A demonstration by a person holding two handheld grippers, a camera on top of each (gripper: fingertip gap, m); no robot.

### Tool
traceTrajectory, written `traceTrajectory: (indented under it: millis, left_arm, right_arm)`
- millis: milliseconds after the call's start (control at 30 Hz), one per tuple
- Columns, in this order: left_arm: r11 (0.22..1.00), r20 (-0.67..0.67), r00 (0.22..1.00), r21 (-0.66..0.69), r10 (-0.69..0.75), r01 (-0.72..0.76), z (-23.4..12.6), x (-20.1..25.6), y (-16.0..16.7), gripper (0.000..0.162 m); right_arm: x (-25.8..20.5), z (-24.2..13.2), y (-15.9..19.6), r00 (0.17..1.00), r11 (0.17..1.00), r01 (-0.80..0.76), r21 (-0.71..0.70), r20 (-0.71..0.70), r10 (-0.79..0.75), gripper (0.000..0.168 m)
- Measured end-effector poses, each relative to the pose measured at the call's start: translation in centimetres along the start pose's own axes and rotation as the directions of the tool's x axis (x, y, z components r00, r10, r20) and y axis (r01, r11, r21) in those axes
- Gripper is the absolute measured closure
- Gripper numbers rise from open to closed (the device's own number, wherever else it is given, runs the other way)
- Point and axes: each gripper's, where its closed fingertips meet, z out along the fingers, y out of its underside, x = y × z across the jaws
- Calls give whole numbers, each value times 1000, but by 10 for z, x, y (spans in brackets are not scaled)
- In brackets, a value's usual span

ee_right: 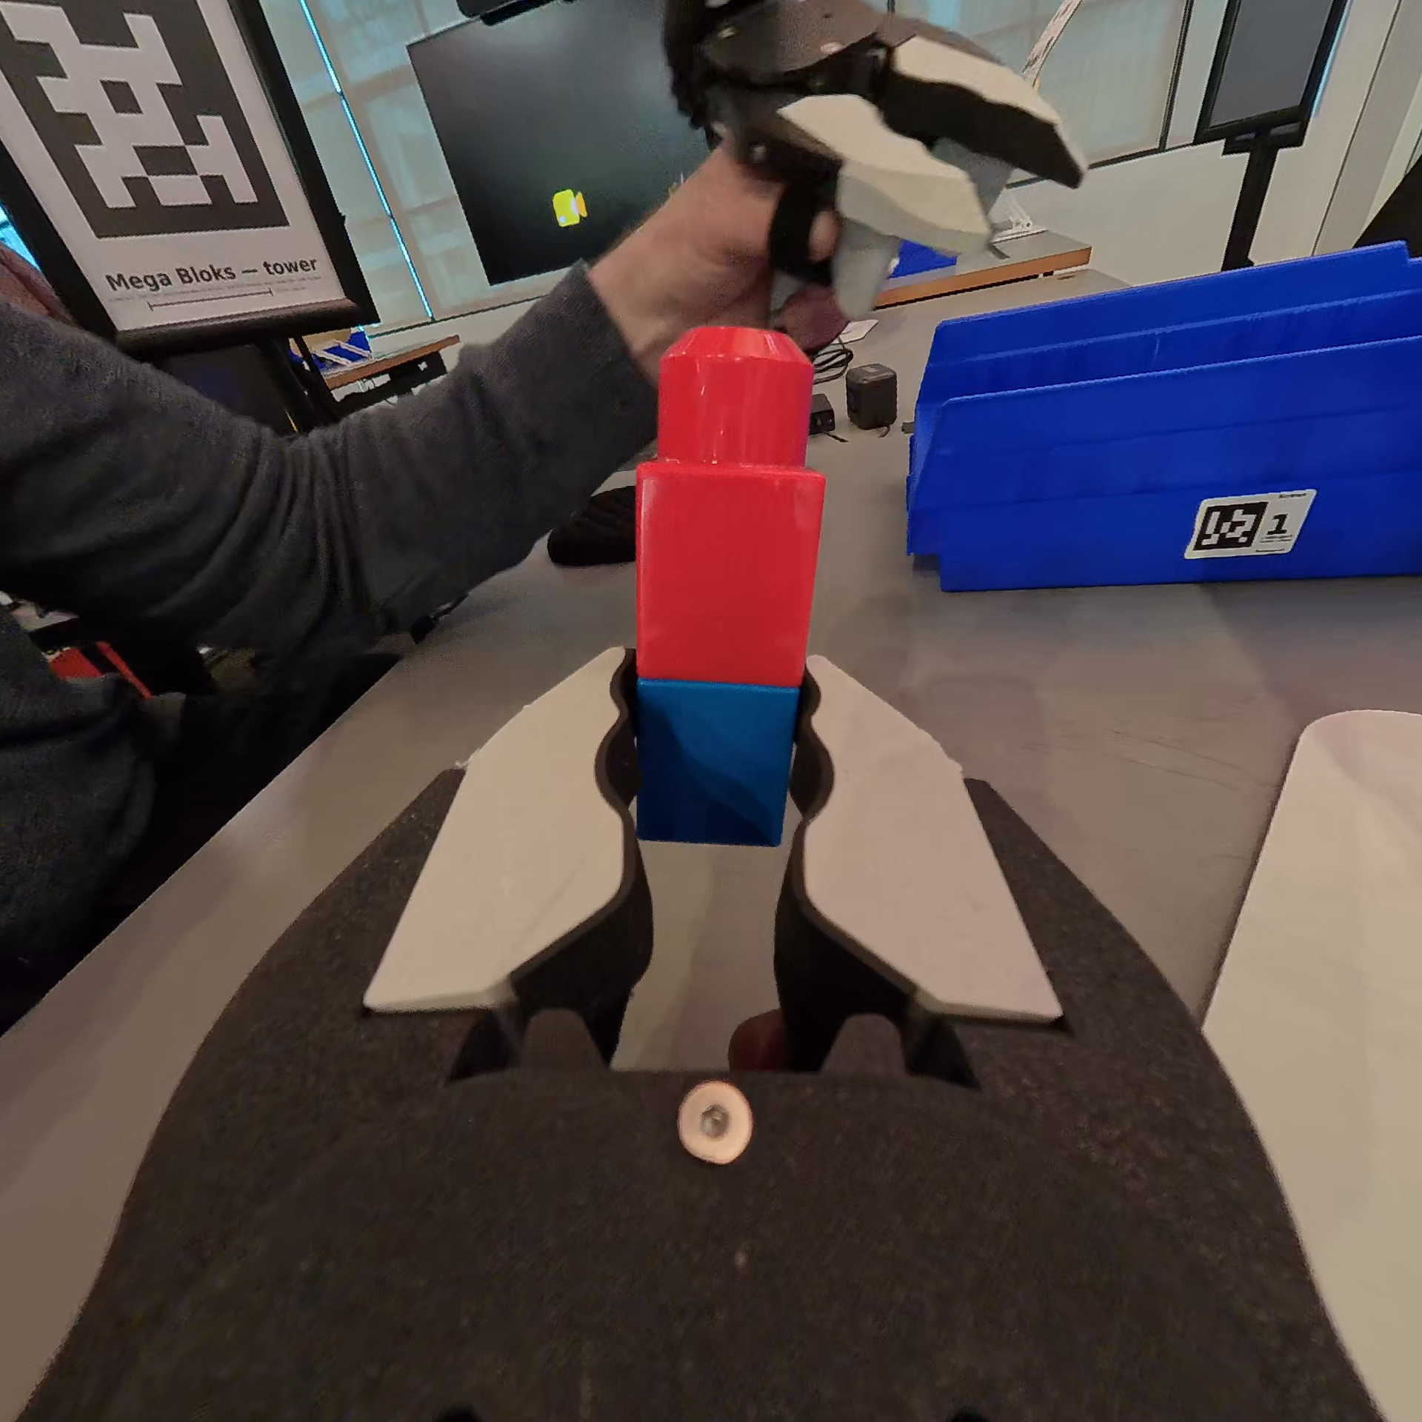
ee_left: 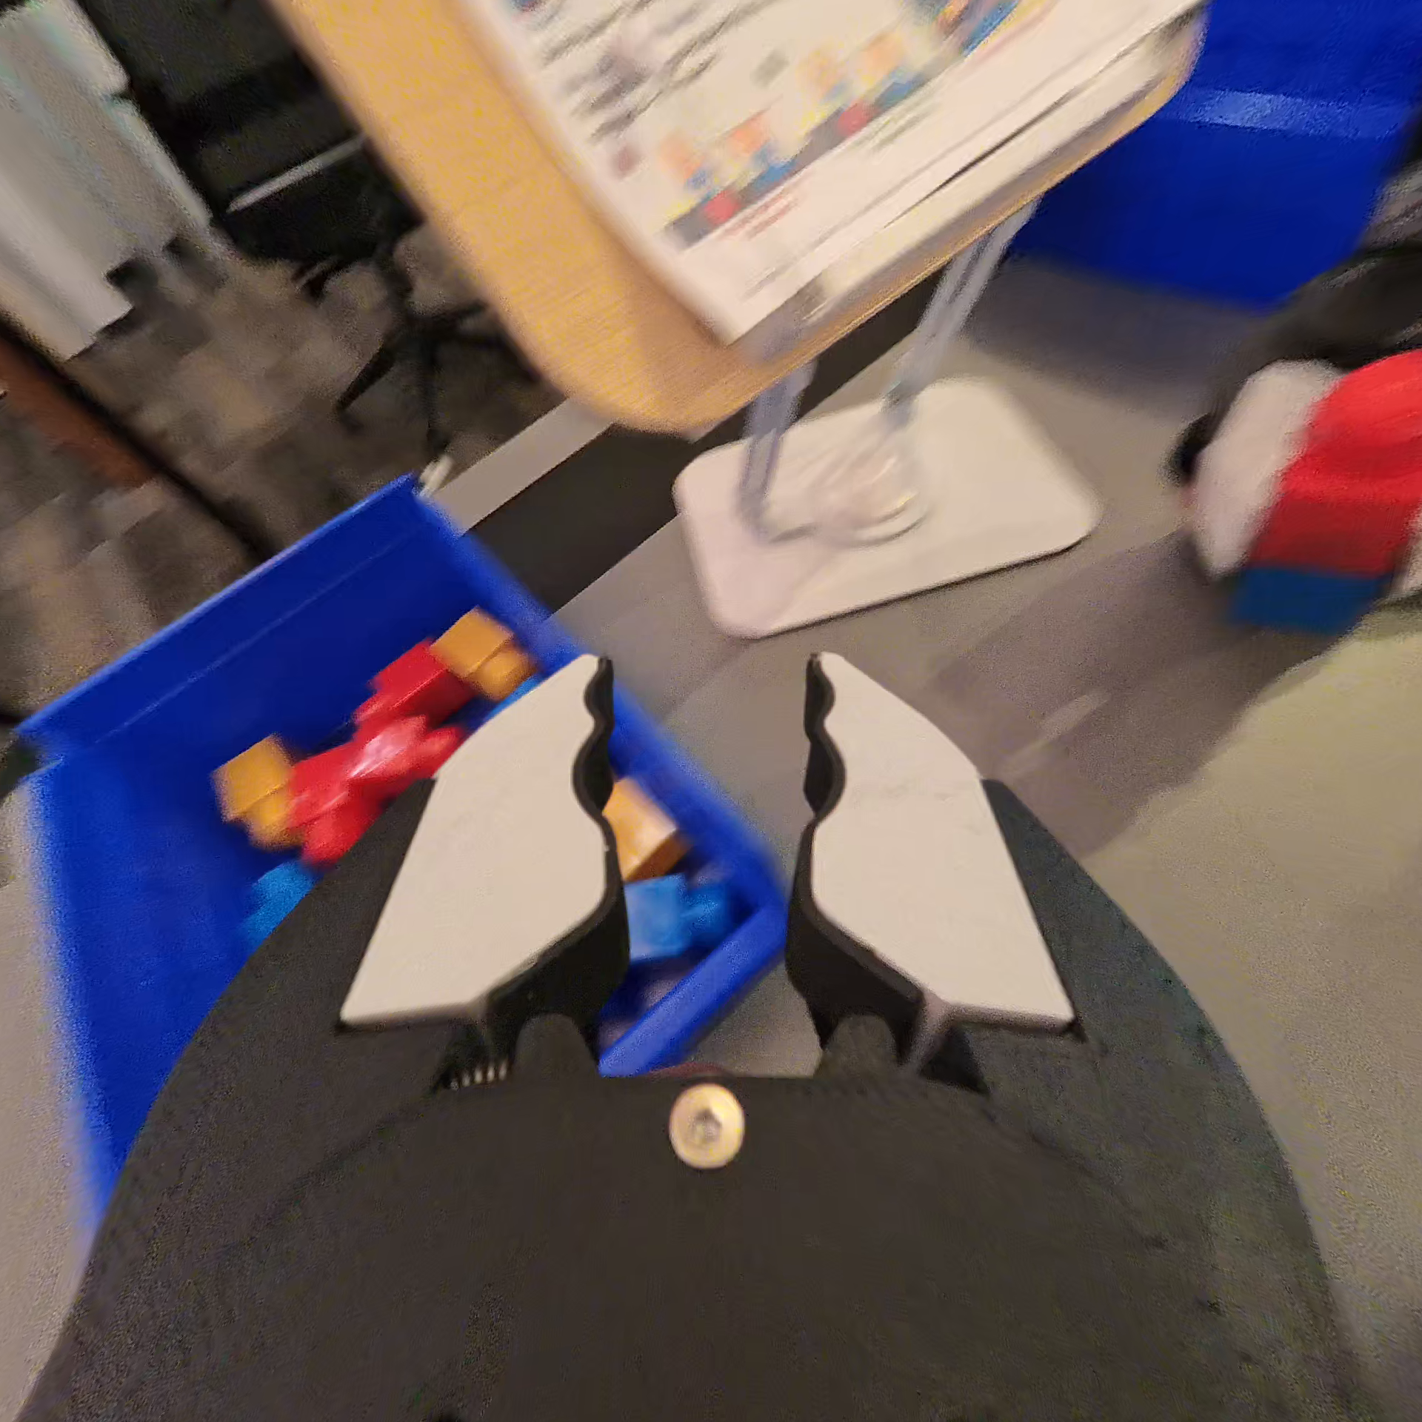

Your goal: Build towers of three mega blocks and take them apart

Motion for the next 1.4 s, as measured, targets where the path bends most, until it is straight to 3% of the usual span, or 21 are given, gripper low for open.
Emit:
traceTrajectory:
  millis: [133,200,333,567,667,733,833,900,1200,1400]
  left_arm:
    - [978,121,993,-208,8,17,-8,-80,40,116]
    - [976,98,995,-217,-14,35,0,-96,43,119]
    - [950,79,991,-302,108,-80,38,-116,52,122]
    - [749,-70,906,-539,417,-386,92,-151,82,121]
    - [633,-95,920,-698,381,-335,93,-176,111,115]
    - [574,-22,948,-791,317,-211,85,-195,128,112]
    - [649,87,980,-760,177,-50,86,-198,133,120]
    - [650,119,988,-760,96,29,88,-194,143,115]
    - [566,160,985,-818,64,96,108,-189,164,113]
    - [587,164,983,-805,84,84,114,-197,161,133]
  right_arm:
    - [0,0,0,1000,1000,-6,1,3,6,132]
    - [0,-1,-1,1000,1000,-8,5,5,8,132]
    - [-1,0,0,1000,1000,0,2,7,0,132]
    - [-3,-2,-1,1000,1000,2,13,19,-2,133]
    - [-3,-3,-2,1000,1000,-1,19,23,0,133]
    - [-3,-3,-2,1000,1000,-2,19,26,1,132]
    - [-3,-3,-2,1000,1000,-3,22,27,3,132]
    - [-3,-3,-3,1000,1000,-6,24,28,5,132]
    - [-3,-3,-2,1000,1000,2,20,25,-2,132]
    - [-3,-3,-2,1000,1000,2,22,27,-2,132]
